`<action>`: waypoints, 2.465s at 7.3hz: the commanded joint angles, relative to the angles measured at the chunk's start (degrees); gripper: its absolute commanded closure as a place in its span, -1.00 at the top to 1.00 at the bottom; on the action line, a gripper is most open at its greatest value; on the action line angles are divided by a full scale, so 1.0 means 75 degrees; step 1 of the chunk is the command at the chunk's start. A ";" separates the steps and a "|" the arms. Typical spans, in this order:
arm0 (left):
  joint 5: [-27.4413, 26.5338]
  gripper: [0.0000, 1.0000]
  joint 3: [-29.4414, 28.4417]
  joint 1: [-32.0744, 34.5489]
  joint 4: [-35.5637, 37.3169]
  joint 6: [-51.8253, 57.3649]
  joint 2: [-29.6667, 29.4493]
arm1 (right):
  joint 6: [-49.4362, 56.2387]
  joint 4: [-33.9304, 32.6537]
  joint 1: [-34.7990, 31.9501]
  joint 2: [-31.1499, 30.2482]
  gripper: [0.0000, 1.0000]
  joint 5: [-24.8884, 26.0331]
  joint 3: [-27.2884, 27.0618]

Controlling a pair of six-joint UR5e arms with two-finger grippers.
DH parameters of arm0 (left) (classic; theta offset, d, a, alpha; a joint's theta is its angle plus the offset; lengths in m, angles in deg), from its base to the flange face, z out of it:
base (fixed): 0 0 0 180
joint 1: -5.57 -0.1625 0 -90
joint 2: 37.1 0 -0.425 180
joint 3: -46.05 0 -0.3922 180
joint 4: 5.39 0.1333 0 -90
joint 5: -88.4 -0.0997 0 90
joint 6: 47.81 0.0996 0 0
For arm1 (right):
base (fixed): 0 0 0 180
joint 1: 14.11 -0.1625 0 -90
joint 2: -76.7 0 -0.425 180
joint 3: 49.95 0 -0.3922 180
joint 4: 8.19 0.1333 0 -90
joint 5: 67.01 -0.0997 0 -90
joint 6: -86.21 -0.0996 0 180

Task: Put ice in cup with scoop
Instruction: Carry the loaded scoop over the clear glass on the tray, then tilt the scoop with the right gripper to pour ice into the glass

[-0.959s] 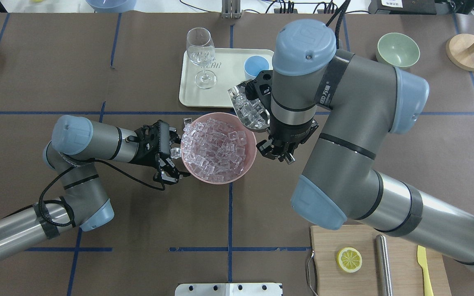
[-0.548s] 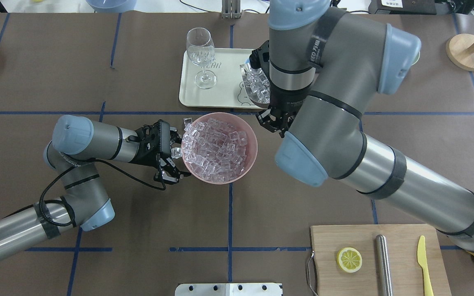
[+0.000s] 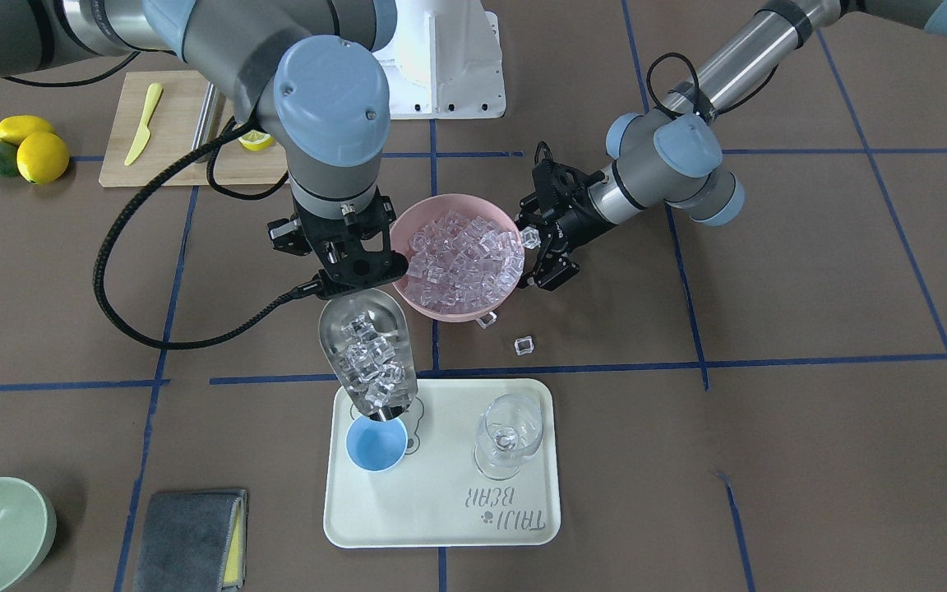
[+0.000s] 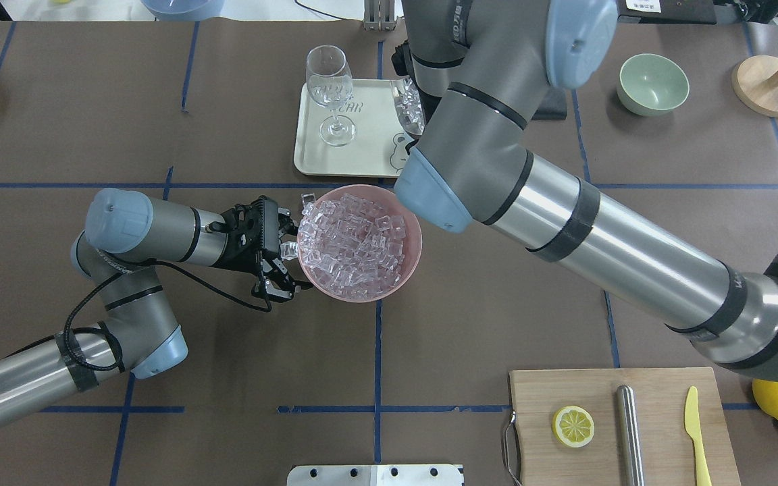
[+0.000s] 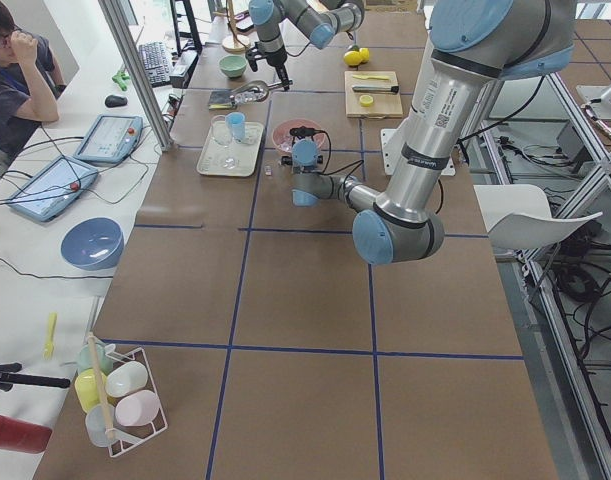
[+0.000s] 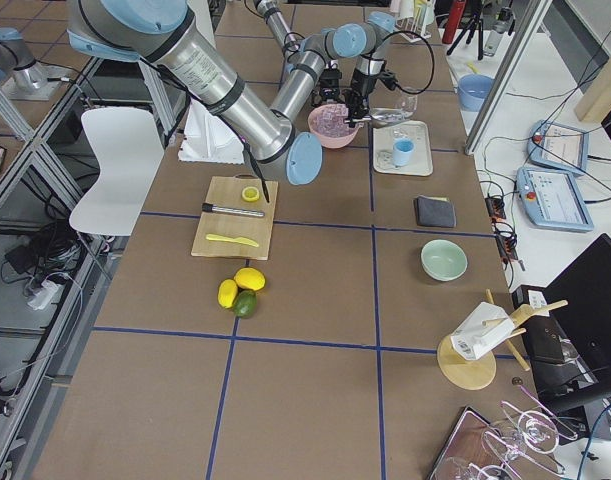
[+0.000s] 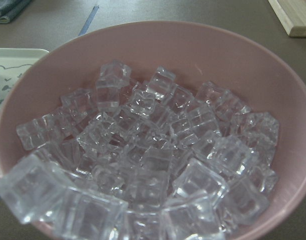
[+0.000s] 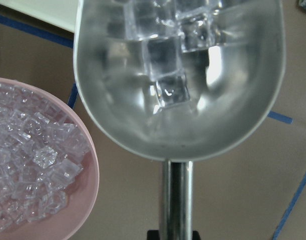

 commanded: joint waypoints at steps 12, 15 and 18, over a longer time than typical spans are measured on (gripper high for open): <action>0.0005 1.00 0.0000 -0.0011 -0.0047 0.0000 -0.0011 | 0.4206 -0.2892 -0.0428 0.1226 -1.00 0.1850 0.1513; 0.0005 1.00 0.0000 0.0000 -0.0047 0.0000 -0.0011 | 0.4406 -0.2892 -0.0451 0.1250 -1.00 0.1862 0.1513; 0.0005 1.00 0.0011 -0.0011 -0.0047 0.0000 -0.0011 | 0.4465 -0.2892 -0.0463 0.1273 -1.00 0.1908 0.1513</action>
